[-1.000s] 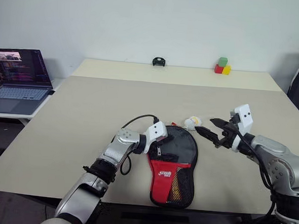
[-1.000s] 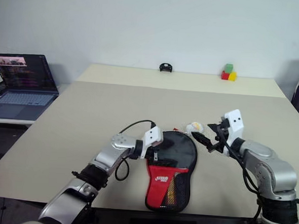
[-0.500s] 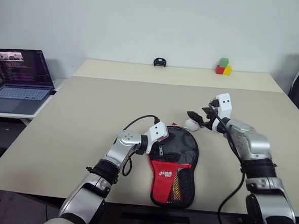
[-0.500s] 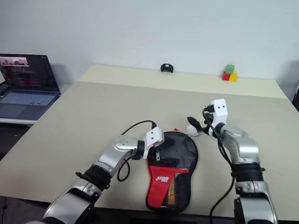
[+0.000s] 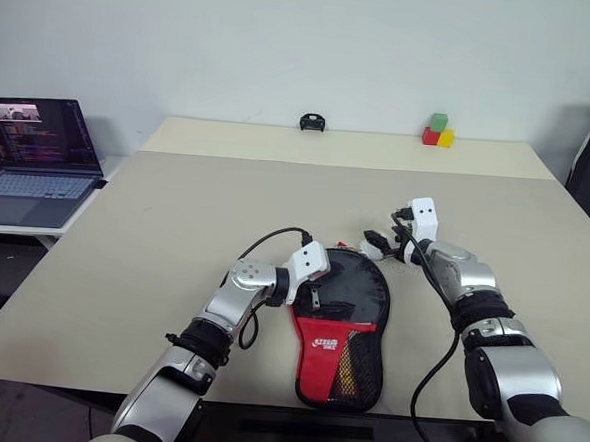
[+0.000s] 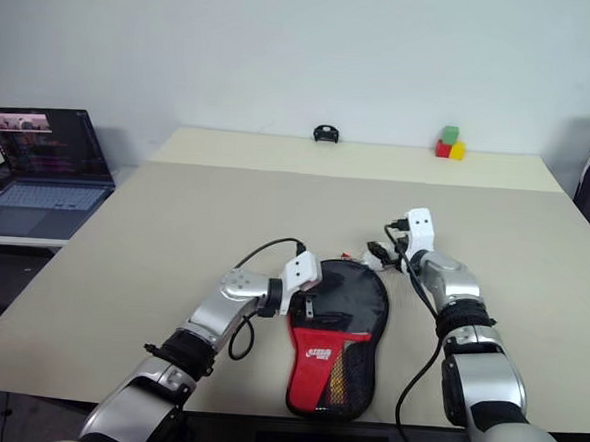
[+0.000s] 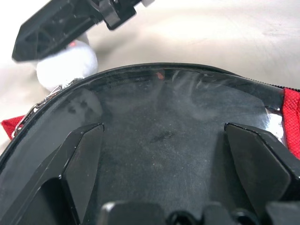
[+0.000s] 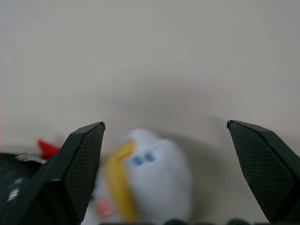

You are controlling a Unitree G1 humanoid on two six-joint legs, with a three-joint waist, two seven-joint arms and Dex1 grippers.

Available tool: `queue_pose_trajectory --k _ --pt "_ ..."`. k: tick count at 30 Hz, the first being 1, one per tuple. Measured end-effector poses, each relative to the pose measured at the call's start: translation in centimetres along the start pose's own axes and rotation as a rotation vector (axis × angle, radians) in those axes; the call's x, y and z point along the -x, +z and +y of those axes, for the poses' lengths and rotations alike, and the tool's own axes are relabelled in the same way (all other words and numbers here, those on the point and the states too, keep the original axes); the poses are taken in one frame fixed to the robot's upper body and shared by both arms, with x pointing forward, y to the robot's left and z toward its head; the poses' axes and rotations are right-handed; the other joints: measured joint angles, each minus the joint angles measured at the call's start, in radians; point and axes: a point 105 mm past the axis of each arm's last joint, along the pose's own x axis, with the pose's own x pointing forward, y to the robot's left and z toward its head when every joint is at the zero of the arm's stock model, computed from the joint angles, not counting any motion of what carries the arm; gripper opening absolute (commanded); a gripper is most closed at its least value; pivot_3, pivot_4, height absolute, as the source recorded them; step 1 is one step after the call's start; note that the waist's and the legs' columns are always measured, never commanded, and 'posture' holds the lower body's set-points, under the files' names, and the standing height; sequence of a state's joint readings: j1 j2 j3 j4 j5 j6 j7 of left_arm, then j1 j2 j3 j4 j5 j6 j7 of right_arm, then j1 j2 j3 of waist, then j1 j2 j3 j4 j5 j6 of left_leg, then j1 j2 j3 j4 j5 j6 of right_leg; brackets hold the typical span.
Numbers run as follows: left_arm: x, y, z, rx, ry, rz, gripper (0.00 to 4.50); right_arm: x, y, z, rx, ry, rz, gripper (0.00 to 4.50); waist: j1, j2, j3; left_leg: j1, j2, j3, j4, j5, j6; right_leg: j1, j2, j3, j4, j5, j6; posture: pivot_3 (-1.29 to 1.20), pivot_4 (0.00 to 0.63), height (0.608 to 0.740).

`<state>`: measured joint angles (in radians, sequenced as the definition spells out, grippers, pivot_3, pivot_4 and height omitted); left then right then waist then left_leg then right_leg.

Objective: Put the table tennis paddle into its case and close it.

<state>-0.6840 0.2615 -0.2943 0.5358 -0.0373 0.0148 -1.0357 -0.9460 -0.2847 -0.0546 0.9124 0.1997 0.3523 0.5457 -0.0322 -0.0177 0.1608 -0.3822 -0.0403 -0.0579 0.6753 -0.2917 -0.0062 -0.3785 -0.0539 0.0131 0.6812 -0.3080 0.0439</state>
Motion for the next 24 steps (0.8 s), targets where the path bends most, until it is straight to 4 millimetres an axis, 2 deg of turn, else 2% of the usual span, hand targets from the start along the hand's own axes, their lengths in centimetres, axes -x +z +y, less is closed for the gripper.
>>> queue_pose_trajectory --k 3,6,7,9,18,22,24 --pt "0.0 0.0 0.0 0.0 -0.001 -0.001 4.46 0.0 -1.0 0.4 -0.019 0.026 0.032 4.5 0.0 0.0 0.0 0.0 0.0 0.0 0.0 0.0 0.0 0.0 0.0 0.0 0.0 0.0 0.0 0.0 0.15 0.74" --pt "0.0 0.0 0.0 0.001 0.001 0.0 4.46 0.0 -1.2 0.7 -0.014 0.036 0.043 4.5 0.0 0.001 0.0 0.0 0.0 0.0 0.0 0.0 0.0 0.0 0.0 0.0 0.0 0.0 0.0 0.0 0.15 0.74" --pt "0.0 0.0 0.0 0.001 0.001 0.0 4.49 0.1 -1.2 0.7 -0.009 0.036 0.047 4.33 0.0 0.001 0.0 0.0 0.0 0.0 0.0 0.0 0.0 0.0 0.0 0.0 0.0 0.0 0.0 0.0 0.15 0.74" --pt "-0.1 0.0 0.0 0.002 0.001 -0.001 4.5 0.1 -1.3 0.7 -0.004 0.032 0.053 3.95 0.0 0.001 0.0 0.0 0.0 0.0 0.0 0.0 0.0 0.0 0.0 0.0 0.0 0.0 0.0 0.0 0.15 0.74" --pt "-0.4 0.0 0.2 0.003 0.002 0.005 4.5 0.1 -1.7 0.6 -0.014 0.008 0.05 1.07 0.003 0.001 -0.001 0.0 0.0 0.0 0.001 0.0 0.0 0.001 0.0 0.0 0.0 0.0 0.0 0.0 0.15 0.74" --pt "-0.7 -0.3 0.5 0.012 0.008 0.014 4.5 0.1 -1.8 0.9 -0.017 0.002 0.049 0.39 0.003 0.001 -0.002 0.003 0.0 0.0 0.001 0.0 0.0 0.003 0.0 -0.001 0.001 0.0 0.0 0.0 0.15 0.74" --pt "-0.8 -0.4 0.6 0.01 0.004 0.021 4.5 0.1 -1.9 0.9 -0.02 -0.003 0.051 0.29 0.003 0.002 -0.003 0.003 0.0 0.0 0.001 0.0 0.0 0.004 0.0 -0.001 0.001 0.0 0.0 0.0 0.15 0.74"
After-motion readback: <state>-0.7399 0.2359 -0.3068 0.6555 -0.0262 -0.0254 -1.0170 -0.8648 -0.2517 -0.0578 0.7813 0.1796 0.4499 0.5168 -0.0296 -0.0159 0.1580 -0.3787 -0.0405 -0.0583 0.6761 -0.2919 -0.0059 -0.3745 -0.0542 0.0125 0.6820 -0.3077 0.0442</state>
